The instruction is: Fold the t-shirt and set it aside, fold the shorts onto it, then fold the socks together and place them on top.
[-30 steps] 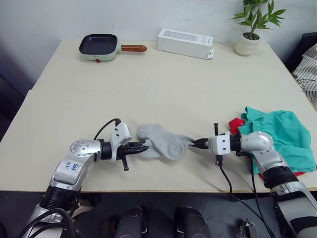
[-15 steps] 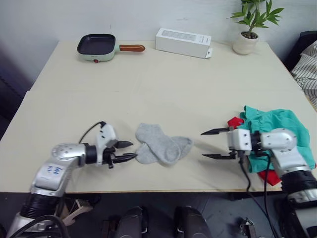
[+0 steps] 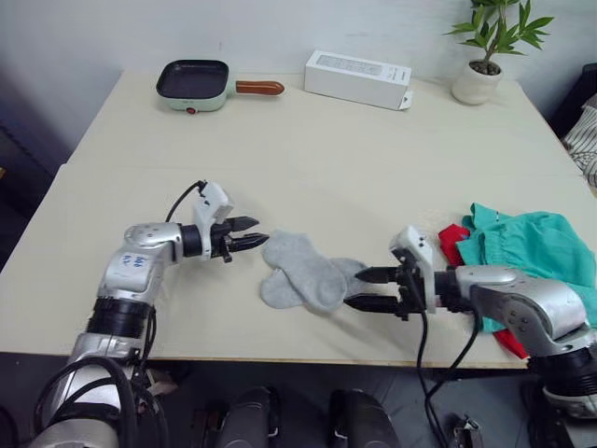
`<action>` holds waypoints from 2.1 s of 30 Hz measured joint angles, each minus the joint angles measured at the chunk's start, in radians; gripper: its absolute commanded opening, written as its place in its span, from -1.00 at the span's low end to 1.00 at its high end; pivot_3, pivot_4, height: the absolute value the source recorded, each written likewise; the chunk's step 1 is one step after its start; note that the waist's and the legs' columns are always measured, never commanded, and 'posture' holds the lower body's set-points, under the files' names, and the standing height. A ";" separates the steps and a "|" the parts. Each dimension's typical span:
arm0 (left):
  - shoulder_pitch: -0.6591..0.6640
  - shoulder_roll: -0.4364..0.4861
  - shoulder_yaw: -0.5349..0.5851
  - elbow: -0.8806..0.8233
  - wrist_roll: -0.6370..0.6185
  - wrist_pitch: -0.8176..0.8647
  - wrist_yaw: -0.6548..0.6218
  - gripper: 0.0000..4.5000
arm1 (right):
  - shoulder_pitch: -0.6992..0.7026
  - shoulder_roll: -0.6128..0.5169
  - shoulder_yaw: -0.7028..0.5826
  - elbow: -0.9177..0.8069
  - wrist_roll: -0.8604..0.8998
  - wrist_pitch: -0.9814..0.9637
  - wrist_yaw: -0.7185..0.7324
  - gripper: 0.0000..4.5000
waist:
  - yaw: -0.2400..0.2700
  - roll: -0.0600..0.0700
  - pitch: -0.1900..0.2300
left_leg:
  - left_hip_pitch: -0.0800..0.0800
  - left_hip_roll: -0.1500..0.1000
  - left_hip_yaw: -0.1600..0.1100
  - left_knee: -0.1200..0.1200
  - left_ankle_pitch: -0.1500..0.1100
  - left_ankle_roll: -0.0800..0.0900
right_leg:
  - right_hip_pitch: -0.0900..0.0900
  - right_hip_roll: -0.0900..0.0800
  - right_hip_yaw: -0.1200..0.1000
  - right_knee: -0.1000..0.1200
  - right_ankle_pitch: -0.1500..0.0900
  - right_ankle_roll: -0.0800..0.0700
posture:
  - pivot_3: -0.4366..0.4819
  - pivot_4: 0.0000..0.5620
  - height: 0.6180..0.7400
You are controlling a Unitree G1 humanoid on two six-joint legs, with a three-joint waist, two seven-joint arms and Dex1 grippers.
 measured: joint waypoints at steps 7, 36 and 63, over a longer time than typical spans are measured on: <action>-0.083 -0.066 -0.047 0.188 0.076 -0.141 -0.024 0.05 | -0.003 0.039 -0.002 -0.038 -0.001 0.054 -0.058 0.83 | -0.005 0.000 0.000 | -0.005 0.000 0.000 0.003 0.001 0.003 | -0.003 0.000 -0.001 0.001 0.001 0.002 | -0.05 -0.47 1.00; -0.099 -0.106 -0.046 0.268 0.136 -0.226 -0.058 -1.00 | 0.000 0.119 0.003 -0.033 -0.023 0.105 -0.076 -0.98 | -0.006 0.000 0.000 | -0.008 0.000 0.000 0.008 0.001 0.004 | -0.006 0.000 -0.001 0.004 0.001 0.002 | -0.05 -0.47 1.00; 0.451 -0.148 0.136 -0.756 -0.044 0.257 0.342 -1.00 | -0.370 -0.154 0.173 0.370 -0.146 0.083 0.434 -0.98 | -0.007 0.000 0.000 | -0.007 0.000 -0.001 0.008 0.000 0.004 | -0.005 -0.001 0.001 0.001 0.002 0.003 | -0.05 -0.47 1.00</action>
